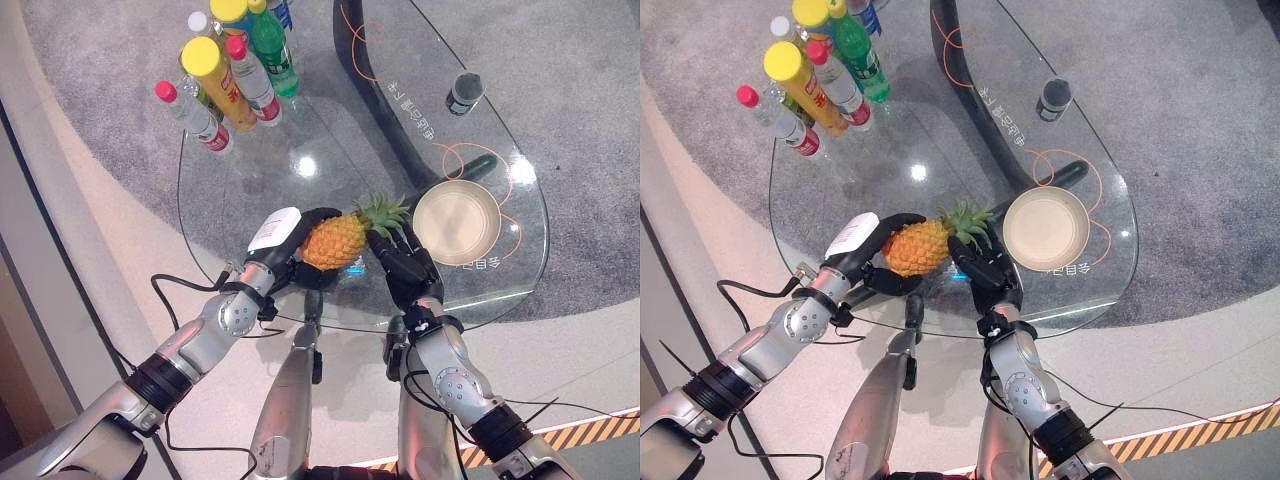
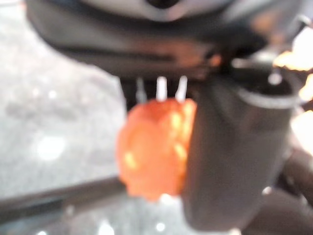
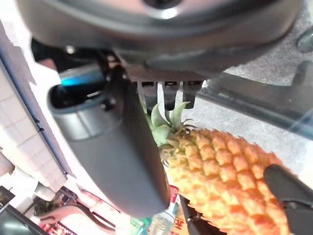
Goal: Pick up the fruit to the plate
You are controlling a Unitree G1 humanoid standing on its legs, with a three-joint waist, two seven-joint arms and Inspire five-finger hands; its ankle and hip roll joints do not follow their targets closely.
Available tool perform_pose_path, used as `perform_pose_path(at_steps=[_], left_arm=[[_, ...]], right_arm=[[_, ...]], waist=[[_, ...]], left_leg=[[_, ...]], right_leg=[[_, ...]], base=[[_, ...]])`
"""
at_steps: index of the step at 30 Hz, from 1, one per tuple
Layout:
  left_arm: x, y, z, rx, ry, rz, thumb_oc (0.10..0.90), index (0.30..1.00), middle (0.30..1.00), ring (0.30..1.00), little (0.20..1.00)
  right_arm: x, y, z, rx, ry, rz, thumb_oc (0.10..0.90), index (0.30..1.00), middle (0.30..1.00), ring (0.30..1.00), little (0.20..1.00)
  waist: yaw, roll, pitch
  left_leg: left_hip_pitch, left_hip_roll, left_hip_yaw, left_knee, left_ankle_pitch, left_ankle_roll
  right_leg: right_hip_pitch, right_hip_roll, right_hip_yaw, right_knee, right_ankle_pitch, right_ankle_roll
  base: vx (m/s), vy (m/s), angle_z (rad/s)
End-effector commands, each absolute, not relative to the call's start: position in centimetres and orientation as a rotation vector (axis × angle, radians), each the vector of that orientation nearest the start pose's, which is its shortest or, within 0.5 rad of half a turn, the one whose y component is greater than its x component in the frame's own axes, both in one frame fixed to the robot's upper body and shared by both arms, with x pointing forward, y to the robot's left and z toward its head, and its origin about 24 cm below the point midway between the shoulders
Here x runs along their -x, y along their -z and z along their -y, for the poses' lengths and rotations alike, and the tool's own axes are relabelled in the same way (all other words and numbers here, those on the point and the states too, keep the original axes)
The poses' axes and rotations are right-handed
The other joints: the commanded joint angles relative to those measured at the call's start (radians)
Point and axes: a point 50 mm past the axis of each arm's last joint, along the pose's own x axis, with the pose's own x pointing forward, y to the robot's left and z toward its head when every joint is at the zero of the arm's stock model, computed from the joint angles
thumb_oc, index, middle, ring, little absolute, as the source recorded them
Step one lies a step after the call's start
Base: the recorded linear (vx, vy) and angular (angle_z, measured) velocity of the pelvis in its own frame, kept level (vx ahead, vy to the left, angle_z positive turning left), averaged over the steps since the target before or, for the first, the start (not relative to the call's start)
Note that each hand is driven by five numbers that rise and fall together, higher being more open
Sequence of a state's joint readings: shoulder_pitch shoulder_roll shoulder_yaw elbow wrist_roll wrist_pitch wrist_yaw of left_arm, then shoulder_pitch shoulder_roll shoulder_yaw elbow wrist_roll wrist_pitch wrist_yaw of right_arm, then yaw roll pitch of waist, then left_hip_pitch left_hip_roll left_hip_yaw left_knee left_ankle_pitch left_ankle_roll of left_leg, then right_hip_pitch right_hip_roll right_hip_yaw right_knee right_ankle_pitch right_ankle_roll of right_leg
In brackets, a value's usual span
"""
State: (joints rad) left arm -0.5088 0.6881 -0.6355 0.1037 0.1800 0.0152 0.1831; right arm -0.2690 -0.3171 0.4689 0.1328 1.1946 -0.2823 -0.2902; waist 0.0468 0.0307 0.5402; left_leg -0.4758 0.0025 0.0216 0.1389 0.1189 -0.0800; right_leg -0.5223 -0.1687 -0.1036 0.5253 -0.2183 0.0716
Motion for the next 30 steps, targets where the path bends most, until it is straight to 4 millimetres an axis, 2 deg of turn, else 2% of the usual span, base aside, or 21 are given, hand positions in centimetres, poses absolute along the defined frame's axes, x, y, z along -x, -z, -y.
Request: perform_pose_path(at_steps=[1,4,10,17,21,26,30], left_arm=[[-28.4,-13.2,-9.5,-1.001,0.571,0.596,0.1,0.3,0.3,0.3,0.2],[-28.2,-13.8,-9.0,-1.018,0.612,0.637,0.1,0.3,0.3,0.3,0.2],[-27.1,-14.7,-7.8,-1.002,0.738,0.749,0.1,0.3,0.3,0.3,0.2],[-26.7,-15.1,-7.2,-0.974,0.797,0.796,0.1,0.3,0.3,0.3,0.2],[-26.2,-15.5,-6.8,-0.948,0.845,0.845,0.1,0.3,0.3,0.3,0.2],[-25.1,-16.1,-6.0,-0.922,0.927,0.925,0.1,0.3,0.3,0.3,0.2],[-25.2,-15.9,-5.4,-0.944,0.996,0.891,0.1,0.3,0.3,0.3,0.2]], right_arm=[[-30.9,-14.5,9.5,-0.982,-0.262,0.213,0.8,0.9,0.9,0.9,0.9],[-31.2,-14.4,9.4,-1.078,-0.274,0.182,0.8,0.9,0.9,0.9,0.9],[-31.7,-14.7,9.3,-1.152,-0.317,0.178,0.8,0.9,0.9,0.9,0.9],[-32.3,-14.9,10.2,-1.309,-0.29,0.224,0.8,0.9,0.9,0.9,0.9],[-32.7,-15.2,10.5,-1.327,-0.233,0.216,0.8,0.9,0.9,0.9,0.9],[-33.2,-14.6,11.0,-1.307,-0.138,0.177,0.8,0.9,0.9,0.9,0.9],[-33.6,-14.6,11.2,-1.28,-0.104,0.186,0.8,0.9,0.9,0.9,0.9]], waist=[[-0.03,-0.031,-0.02],[-0.027,-0.029,-0.02],[-0.025,-0.026,-0.02],[-0.028,-0.026,-0.02],[-0.028,-0.025,-0.02],[-0.03,-0.024,-0.02],[-0.032,-0.024,-0.02]], left_leg=[[-0.016,-0.076,0.037,0.231,-0.172,0.073],[-0.018,-0.078,0.036,0.233,-0.173,0.073],[-0.021,-0.078,0.034,0.239,-0.175,0.074],[-0.018,-0.078,0.036,0.242,-0.18,0.073],[-0.017,-0.078,0.035,0.242,-0.18,0.072],[-0.017,-0.077,0.037,0.236,-0.178,0.073],[-0.017,-0.076,0.039,0.234,-0.176,0.074]], right_leg=[[0.068,-0.002,-0.013,-0.29,0.286,0.031],[0.067,-0.004,-0.017,-0.288,0.288,0.031],[0.063,-0.006,-0.018,-0.282,0.289,0.032],[0.065,-0.003,-0.014,-0.279,0.287,0.035],[0.066,-0.003,-0.014,-0.28,0.288,0.036],[0.062,-0.003,-0.014,-0.284,0.292,0.034],[0.059,-0.001,-0.01,-0.283,0.294,0.033]], base=[[0.0,0.0,0.0],[0.0,0.0,0.0],[0.0,-0.002,0.01],[0.0,0.0,0.0],[0.0,0.0,0.0],[0.0,0.001,-0.01],[0.0,0.001,-0.01]])
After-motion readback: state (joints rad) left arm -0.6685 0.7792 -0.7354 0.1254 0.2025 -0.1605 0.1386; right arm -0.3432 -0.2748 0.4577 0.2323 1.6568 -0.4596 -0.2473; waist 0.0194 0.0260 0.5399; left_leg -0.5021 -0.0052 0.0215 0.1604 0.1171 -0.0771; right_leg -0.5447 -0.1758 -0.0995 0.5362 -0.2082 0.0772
